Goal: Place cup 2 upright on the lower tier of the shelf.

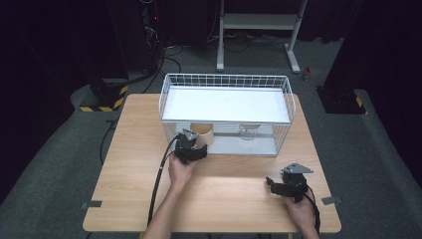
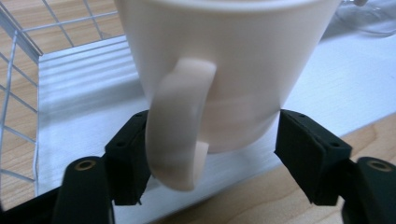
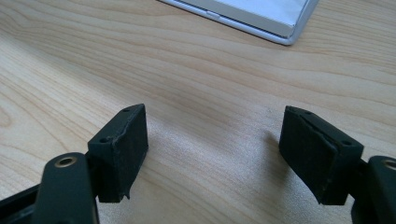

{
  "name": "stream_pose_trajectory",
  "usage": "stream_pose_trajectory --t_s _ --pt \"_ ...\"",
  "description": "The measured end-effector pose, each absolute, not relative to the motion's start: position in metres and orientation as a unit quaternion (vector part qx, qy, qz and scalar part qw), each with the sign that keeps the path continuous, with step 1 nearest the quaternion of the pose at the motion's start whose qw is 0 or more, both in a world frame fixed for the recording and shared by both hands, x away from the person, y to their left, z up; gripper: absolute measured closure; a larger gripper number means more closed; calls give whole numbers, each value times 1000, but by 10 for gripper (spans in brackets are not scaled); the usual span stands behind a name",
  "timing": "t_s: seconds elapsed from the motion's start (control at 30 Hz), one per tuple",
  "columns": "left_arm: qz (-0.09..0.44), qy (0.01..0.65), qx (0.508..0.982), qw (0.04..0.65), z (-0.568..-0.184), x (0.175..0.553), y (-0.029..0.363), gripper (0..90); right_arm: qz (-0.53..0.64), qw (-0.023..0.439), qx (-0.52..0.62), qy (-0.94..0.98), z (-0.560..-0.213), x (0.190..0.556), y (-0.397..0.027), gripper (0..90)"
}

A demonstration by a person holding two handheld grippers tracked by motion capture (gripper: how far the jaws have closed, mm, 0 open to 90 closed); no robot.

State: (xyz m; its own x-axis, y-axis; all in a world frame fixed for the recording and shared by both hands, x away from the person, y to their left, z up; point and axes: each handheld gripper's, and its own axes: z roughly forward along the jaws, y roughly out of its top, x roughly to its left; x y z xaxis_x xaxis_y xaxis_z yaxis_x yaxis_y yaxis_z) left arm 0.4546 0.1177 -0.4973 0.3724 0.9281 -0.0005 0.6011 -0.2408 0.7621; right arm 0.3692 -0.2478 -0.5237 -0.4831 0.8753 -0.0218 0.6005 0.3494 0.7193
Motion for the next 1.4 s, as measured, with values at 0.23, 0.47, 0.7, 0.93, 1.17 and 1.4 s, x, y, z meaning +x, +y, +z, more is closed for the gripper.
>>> stream_pose_trajectory --t_s 0.23,0.47,0.7,0.93,1.17,1.4 --pt "233 514 750 345 -500 458 116 385 331 208 463 795 -524 369 -248 237" --pt "229 520 754 330 -500 465 114 446 332 208 463 795 -524 369 -248 237" --pt "227 522 750 337 -499 471 113 521 332 208 464 795 -524 369 -248 237" --pt "229 525 749 333 -501 473 113 572 332 207 465 794 -524 369 -248 237" --pt "234 525 752 323 -500 477 109 604 332 207 464 795 -524 369 -248 237" --pt "235 518 758 318 -502 478 109 585 331 208 464 795 -524 369 -248 237"
